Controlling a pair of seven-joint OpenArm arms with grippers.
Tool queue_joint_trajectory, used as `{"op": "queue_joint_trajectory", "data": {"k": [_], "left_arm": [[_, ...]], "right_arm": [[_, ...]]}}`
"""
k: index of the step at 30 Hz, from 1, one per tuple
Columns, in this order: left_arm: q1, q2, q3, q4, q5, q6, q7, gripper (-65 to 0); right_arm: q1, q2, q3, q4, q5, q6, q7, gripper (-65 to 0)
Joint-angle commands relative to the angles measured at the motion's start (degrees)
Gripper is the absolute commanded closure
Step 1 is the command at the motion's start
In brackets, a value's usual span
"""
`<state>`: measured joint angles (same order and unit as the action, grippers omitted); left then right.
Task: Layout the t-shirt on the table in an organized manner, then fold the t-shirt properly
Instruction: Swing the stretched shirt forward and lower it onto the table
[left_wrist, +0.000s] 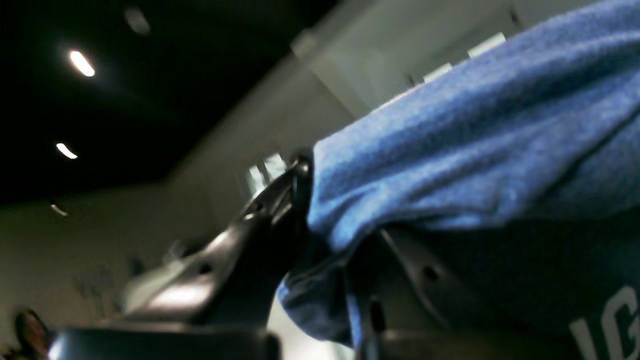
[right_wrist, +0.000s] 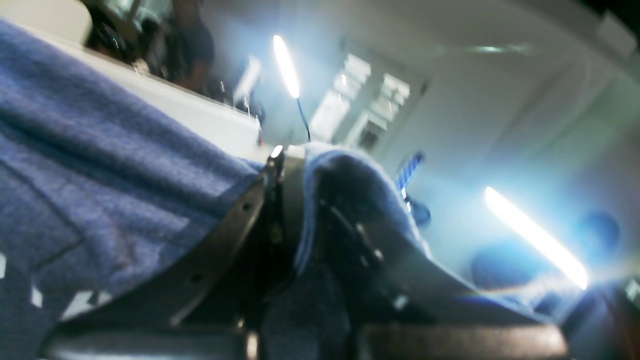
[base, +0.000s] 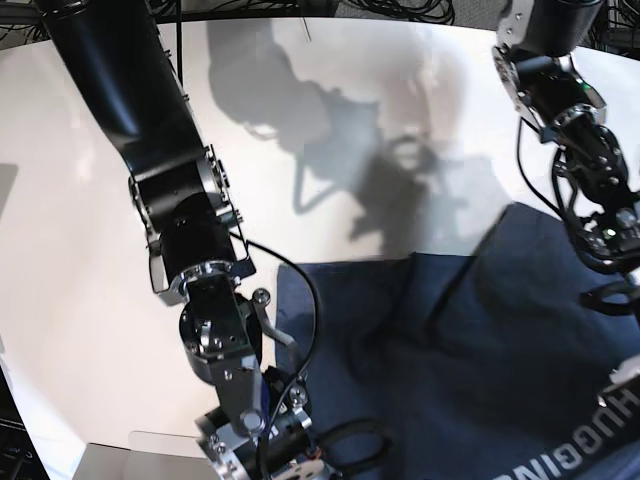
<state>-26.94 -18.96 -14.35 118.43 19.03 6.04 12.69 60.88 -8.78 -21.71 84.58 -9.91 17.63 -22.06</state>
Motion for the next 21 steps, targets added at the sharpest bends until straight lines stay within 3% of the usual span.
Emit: {"op": "queue_joint_trajectory", "data": {"k": [1,7,11,14,17,21], "left_arm": [[-2.38,-1.3,-0.46,0.73,0.45,1.47,-0.78,0.0],[-6.95,-3.41,-0.46,1.17,0.45,1.47,-0.78,0.0],[-3.0,-2.8,-0.55,1.61,0.45,1.47,-1.92,0.0],[7.73,1.86,-0.02,1.52,0.45,1.47,-6.58,0.0],[18.19,9.77,3.05,1.26,0.45,1.47,-12.47,0.0],[28.3,17.33,10.09,1.17,0.27,1.47,-13.0,0.0]], "right_arm": [[3.86,-0.22,-0.04,0.74,0.02,-2.02,1.36,0.0],[6.24,-0.22,-1.54,1.53,6.0,-2.11,1.45,0.0],[-2.9,-0.22,-1.89,5.84,8.46,-2.11,0.83,0.0],[-15.92,-0.22,-3.03,10.94,8.29,-2.11,-1.01,0.0],[-30.25,-0.22,-2.86,16.3,8.81,-2.02,-3.56,0.0],[-46.6,1.52,-3.38,21.93,8.64,-2.02,-3.65,0.0]]}}
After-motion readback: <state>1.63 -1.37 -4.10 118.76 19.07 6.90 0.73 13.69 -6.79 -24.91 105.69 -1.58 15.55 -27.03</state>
